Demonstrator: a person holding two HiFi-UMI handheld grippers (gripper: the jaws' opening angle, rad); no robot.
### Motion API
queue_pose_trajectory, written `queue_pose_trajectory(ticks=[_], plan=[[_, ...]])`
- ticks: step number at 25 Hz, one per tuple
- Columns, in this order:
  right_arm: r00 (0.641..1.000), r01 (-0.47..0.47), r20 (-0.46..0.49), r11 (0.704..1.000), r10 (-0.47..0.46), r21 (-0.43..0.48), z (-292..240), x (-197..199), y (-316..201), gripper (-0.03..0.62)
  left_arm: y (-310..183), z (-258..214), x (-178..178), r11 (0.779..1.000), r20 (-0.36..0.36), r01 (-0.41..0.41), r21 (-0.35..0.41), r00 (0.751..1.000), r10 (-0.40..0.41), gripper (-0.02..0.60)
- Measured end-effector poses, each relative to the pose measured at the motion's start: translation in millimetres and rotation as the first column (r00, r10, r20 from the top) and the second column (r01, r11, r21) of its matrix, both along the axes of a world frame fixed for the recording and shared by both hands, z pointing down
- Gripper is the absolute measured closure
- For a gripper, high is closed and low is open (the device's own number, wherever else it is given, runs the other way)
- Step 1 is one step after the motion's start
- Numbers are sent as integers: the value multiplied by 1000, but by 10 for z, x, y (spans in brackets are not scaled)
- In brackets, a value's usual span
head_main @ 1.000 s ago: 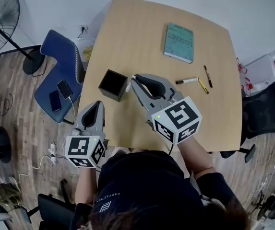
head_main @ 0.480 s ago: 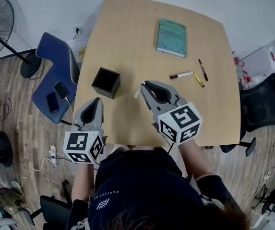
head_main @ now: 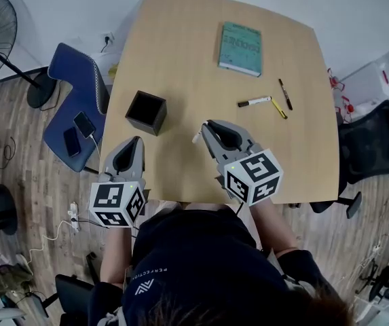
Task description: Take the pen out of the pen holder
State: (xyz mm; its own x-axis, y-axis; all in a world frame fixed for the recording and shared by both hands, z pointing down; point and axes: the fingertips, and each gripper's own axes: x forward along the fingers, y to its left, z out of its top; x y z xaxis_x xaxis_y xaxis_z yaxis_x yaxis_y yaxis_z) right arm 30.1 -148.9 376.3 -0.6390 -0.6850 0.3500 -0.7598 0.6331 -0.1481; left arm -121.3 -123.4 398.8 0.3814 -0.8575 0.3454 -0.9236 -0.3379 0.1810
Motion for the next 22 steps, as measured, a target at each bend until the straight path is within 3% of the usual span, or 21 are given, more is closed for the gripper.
queue_pose_trajectory(ticks=[22], plan=[[1000,27,5,999,-27,-41,196,-95,128,562,107,53,-144,998,-23,62,-16,998,-63,575]])
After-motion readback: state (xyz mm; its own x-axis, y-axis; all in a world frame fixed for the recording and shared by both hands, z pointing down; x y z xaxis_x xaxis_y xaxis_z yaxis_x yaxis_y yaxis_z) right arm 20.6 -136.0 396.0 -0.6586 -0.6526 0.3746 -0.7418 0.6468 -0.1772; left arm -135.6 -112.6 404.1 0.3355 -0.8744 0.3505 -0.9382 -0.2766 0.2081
